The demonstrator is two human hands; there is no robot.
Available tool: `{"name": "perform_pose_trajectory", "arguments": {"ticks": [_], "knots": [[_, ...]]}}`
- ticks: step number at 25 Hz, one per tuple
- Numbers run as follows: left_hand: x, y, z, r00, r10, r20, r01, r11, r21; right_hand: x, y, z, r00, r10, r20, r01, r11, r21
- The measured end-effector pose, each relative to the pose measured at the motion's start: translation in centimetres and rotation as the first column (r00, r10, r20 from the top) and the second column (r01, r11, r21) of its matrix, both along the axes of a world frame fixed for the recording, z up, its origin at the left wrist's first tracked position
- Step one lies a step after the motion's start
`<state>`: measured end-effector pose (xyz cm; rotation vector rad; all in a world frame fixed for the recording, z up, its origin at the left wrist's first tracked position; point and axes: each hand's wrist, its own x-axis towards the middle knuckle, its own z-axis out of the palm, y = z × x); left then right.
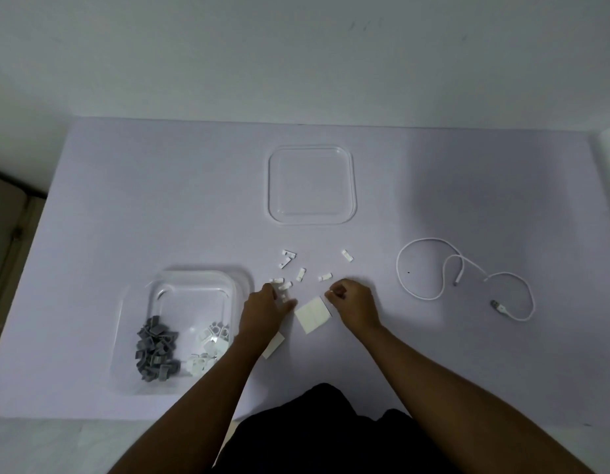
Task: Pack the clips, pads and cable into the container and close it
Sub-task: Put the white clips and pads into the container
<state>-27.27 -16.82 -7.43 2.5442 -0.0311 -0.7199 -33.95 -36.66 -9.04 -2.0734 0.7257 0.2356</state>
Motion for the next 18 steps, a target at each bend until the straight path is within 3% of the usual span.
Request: {"name": "perform_pose_trajectory", "arguments": {"ticks": [1,2,4,5,6,11,12,14,16,18], "knots": [[0.1,-0.1,-0.2,1.0,-0.002,-0.001,0.002,1.0,-0.006,0.3,-0.2,0.5,0.991,-0.127,-0.047,0.133,0.978,0.163],[0.2,-0.3,-0.2,1.0,0.004,0.005,-0.004,1.0,-0.005,0.6,-0.4,1.2,0.959,-0.259,-0.117,0.285,0.882,0.375],[0.4,-0.6,-0.3,1.0,0.015,0.011,-0.015,1.0,-0.01,1.0,-0.9,3.1,0.871,-0.407,-0.274,0.465,0.506,0.727],[0.3,-0.8,-0.3,1.0,0.009,0.01,-0.009,1.0,-0.015,1.1,-1.2,3.8,0.852,-0.413,-0.322,0.474,0.348,0.809],[0.3,-1.0,-0.2,1.0,-0.003,-0.002,0.003,1.0,-0.01,1.3,-1.5,4.4,0.86,-0.383,-0.338,0.451,0.257,0.855],[0.3,-1.8,-0.6,0.995,-0.01,-0.103,0.007,0.999,-0.032,1.8,-2.3,5.7,0.933,-0.181,-0.311,0.328,0.078,0.941],[0.4,-1.8,-0.5,0.994,-0.017,-0.111,0.015,1.0,-0.019,2.1,-2.4,5.7,0.926,-0.186,-0.329,0.351,0.101,0.931],[0.5,-1.5,-0.3,0.997,0.006,-0.083,-0.008,1.0,-0.024,2.7,-2.3,5.3,0.901,-0.277,-0.333,0.405,0.268,0.874],[0.4,-1.1,-0.2,0.996,0.08,-0.05,-0.084,0.994,-0.075,3.0,-2.1,4.3,0.9,-0.364,-0.239,0.415,0.552,0.723],[0.4,-1.0,0.0,0.994,0.105,-0.029,-0.108,0.99,-0.087,3.0,-2.0,2.9,0.95,-0.3,-0.083,0.301,0.819,0.488]]}}
